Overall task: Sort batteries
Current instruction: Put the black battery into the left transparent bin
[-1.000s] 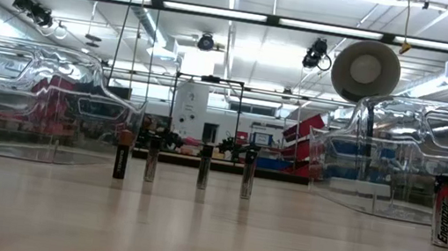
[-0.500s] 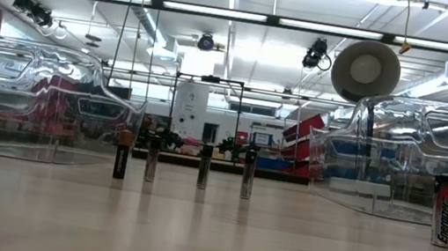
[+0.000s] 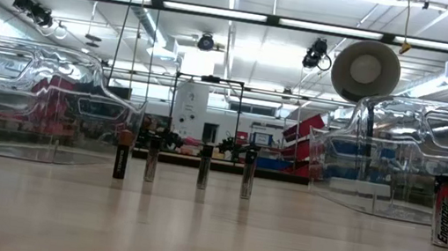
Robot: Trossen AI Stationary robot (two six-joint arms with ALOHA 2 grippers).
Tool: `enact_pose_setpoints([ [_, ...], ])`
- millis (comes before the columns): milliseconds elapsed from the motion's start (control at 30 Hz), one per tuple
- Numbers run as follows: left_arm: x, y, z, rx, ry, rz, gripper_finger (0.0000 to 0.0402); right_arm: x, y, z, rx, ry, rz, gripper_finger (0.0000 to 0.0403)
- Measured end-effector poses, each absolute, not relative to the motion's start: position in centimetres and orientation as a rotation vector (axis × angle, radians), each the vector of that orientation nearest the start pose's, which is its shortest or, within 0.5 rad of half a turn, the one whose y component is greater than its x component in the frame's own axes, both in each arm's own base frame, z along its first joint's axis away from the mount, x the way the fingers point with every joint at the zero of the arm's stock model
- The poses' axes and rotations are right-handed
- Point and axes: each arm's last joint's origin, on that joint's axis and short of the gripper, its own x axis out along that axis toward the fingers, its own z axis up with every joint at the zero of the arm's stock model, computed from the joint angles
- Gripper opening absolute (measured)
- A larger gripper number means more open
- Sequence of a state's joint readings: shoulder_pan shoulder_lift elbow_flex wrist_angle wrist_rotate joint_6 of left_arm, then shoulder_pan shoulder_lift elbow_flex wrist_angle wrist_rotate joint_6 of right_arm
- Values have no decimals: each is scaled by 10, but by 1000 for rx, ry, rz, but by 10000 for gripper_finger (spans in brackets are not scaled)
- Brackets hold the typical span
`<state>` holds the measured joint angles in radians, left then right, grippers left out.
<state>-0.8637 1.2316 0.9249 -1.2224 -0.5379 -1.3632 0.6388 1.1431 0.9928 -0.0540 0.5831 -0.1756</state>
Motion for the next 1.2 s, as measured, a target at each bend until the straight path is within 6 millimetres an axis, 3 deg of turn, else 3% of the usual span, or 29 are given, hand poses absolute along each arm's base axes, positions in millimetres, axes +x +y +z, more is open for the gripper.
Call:
enact_pose_setpoints([
  [267,133,-133,245,-217,1024,513,96,212,137,348,-292,162,70,3],
  [400,135,-143,264,-293,1051,434,96,212,137,348,-294,162,70,3],
  [533,135,-162,289,-346,994,265,94,213,135,348,-298,164,60,3],
  [667,135,-194,295,-379,877,40,94,215,131,347,-302,174,43,3],
  [800,141,-230,279,-425,855,-21,94,216,130,346,-306,182,37,3],
  [900,145,-251,251,-390,904,17,94,216,130,346,-310,181,38,3],
  [1067,148,-269,209,-347,985,130,94,216,130,346,-312,181,38,3],
  [1200,148,-276,195,-336,991,153,95,216,130,346,-328,180,40,3],
])
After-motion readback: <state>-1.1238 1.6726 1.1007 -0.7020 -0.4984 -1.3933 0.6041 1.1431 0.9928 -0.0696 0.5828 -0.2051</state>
